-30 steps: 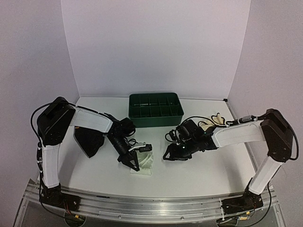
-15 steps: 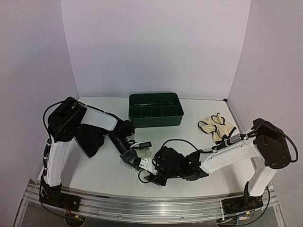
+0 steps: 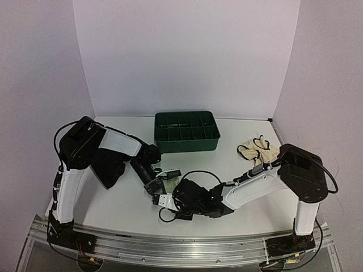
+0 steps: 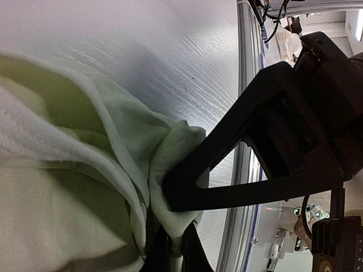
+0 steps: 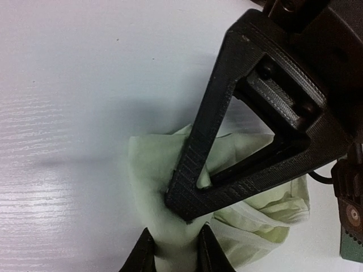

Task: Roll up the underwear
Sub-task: Roll the underwear to the center of the board.

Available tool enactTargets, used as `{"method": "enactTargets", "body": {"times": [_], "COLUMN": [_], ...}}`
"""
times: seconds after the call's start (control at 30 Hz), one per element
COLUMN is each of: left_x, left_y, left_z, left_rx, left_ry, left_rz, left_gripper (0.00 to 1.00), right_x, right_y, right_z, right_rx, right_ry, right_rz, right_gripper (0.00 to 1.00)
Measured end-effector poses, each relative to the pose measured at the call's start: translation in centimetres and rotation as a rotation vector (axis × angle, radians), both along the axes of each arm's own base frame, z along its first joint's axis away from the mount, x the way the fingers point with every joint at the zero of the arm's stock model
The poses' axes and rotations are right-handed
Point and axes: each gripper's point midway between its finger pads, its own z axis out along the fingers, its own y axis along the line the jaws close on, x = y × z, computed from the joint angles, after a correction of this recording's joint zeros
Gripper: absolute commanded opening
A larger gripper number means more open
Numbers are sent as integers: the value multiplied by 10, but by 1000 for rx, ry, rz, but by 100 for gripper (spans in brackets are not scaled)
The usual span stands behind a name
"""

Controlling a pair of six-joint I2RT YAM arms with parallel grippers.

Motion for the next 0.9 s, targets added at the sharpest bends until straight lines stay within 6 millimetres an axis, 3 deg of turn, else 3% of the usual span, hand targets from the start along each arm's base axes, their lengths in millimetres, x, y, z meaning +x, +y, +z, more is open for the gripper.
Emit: {"method": "enactTargets", "body": {"times": [0.13,0.23,0.27,0.33,0.5,0.73,0.9], "left_x": [0,0,0,2,14,29,19], "left_y": [1,1,1,0,1,18,34], "left_z": [0,1,2,4,19,70,64], "left_rx": [3,0,-3,-12,-73,-216,-251], "left_ry": [4,2,-1,-10,-83,-383,-513], "left_rz": [0,-5,-8,-12,-17,-46,-135], "left_gripper": [4,37,44,49,52,54,54], "right_x": [1,0,0,-1,-8,-37,-44], "right_y": [0,0,0,0,-2,0,-1], "right_z": [1,1,1,1,2,3,4], "right_rx": [0,7,12,28,92,158,195], "right_ry": [9,37,52,104,316,626,823], "right_rz": [-24,-46,-55,-86,-178,-251,-323], "right_gripper": [0,0,0,0,0,0,0]}}
